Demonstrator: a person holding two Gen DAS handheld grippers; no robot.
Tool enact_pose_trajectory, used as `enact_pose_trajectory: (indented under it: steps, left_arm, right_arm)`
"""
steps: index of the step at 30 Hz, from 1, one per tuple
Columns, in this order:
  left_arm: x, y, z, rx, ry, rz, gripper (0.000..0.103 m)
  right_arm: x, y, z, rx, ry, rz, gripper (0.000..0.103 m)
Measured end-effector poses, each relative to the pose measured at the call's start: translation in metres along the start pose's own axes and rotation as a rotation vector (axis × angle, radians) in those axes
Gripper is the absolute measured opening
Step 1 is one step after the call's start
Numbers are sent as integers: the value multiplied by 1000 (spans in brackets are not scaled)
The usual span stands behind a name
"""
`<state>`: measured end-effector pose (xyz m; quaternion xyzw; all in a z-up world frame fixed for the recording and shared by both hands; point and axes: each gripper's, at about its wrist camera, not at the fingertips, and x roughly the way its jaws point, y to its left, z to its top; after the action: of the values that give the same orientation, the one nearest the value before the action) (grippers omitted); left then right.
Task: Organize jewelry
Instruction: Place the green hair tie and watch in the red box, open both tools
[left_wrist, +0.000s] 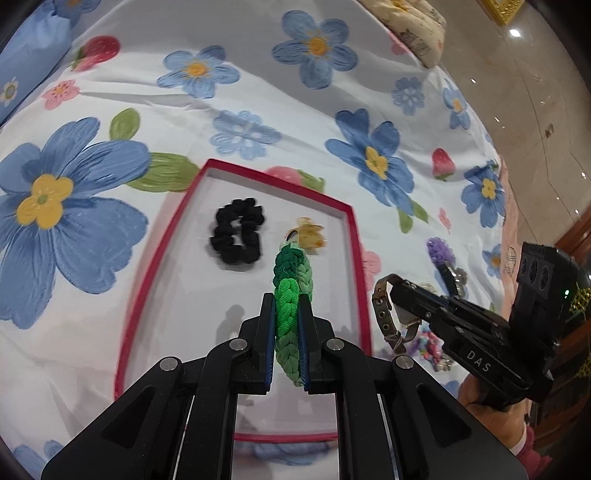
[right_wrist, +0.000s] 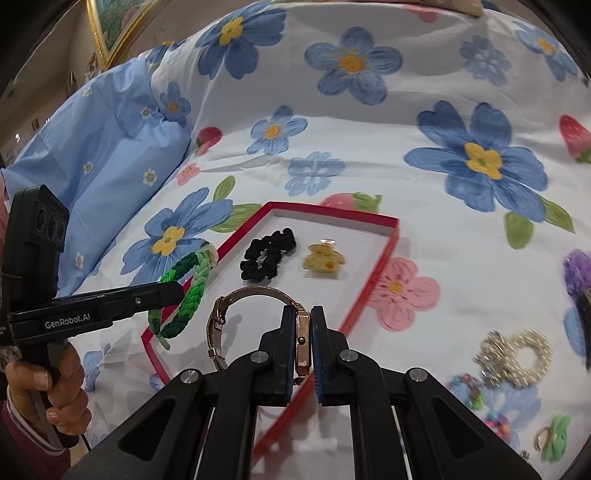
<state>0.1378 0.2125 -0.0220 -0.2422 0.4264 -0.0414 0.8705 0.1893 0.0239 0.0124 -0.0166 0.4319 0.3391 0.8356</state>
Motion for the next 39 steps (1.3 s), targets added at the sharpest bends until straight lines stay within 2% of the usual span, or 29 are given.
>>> enact_pose_trajectory:
  steps: [6, 15, 24, 29, 34, 36, 39]
  left_arm:
    - [27, 23, 4, -47, 49, 6, 9]
    - [57, 40, 12, -61, 91, 32, 9]
    - [73, 45, 10, -61, 121, 73, 10]
    - [73, 44, 9, -53, 118, 110, 10]
    - [70, 43, 9, -49, 116, 131, 34]
    - [68, 43, 8, -50, 113, 135, 35]
    - [63, 42, 8, -49, 106, 146, 35]
  right_arm:
    - [36, 7, 9, -43, 43, -36, 8]
    - [84, 7, 9, -110, 120, -109, 8]
    - [102, 8, 6, -155, 150, -143, 8]
    - [105, 11, 5, -173, 155, -144, 13]
    - [106, 10, 8, -169, 166, -133, 13]
    - [106, 10, 8, -169, 173, -129, 13]
    - [105, 10, 9, -167, 174, -124, 18]
